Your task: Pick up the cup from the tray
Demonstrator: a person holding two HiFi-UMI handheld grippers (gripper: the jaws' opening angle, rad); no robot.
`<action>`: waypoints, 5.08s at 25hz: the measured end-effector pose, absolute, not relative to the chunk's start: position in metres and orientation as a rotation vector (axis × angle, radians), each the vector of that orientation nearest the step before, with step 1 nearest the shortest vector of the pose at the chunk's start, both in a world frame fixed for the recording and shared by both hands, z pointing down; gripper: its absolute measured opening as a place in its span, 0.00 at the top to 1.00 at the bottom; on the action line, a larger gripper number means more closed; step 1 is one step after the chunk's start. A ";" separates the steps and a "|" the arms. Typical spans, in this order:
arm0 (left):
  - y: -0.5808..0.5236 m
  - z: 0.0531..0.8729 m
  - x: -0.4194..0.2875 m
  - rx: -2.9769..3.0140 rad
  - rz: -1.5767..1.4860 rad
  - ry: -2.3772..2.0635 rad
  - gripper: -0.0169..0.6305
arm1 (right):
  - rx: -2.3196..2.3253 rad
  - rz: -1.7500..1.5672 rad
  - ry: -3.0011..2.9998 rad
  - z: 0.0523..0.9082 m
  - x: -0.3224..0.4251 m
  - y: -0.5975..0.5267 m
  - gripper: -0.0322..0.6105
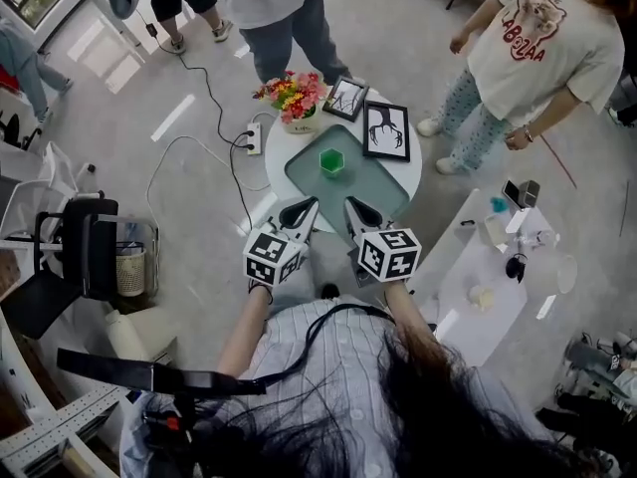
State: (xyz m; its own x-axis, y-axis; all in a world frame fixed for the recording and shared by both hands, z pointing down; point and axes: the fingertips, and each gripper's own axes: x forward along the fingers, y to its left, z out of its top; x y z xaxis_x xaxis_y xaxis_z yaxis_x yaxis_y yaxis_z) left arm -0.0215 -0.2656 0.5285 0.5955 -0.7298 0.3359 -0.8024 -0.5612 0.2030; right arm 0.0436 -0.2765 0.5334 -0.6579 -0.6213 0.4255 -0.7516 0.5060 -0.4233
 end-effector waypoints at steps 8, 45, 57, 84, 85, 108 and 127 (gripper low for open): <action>-0.314 0.535 -0.042 2.493 0.311 -1.184 0.95 | 1.231 0.888 -2.432 0.549 0.032 -0.318 0.89; -0.445 0.567 -0.086 2.505 0.330 -0.936 0.95 | 1.071 0.809 -1.968 0.693 -0.004 -0.396 0.38; -0.439 0.576 -0.095 2.489 0.359 -0.928 0.95 | 1.067 0.796 -1.895 0.718 -0.005 -0.399 0.38; -0.386 0.565 -0.050 2.520 0.390 -0.933 0.95 | 1.083 0.790 -2.144 0.603 0.022 -0.366 0.39; -0.382 0.565 -0.048 2.518 0.391 -0.940 0.95 | 1.079 0.787 -2.150 0.600 0.024 -0.362 0.39; -0.225 0.558 0.024 2.493 0.376 -1.087 0.95 | 0.973 0.701 -2.280 0.580 0.090 -0.224 0.39; -0.137 0.558 0.008 2.409 0.416 -1.198 0.95 | 0.873 0.697 -2.324 0.587 0.079 -0.151 0.39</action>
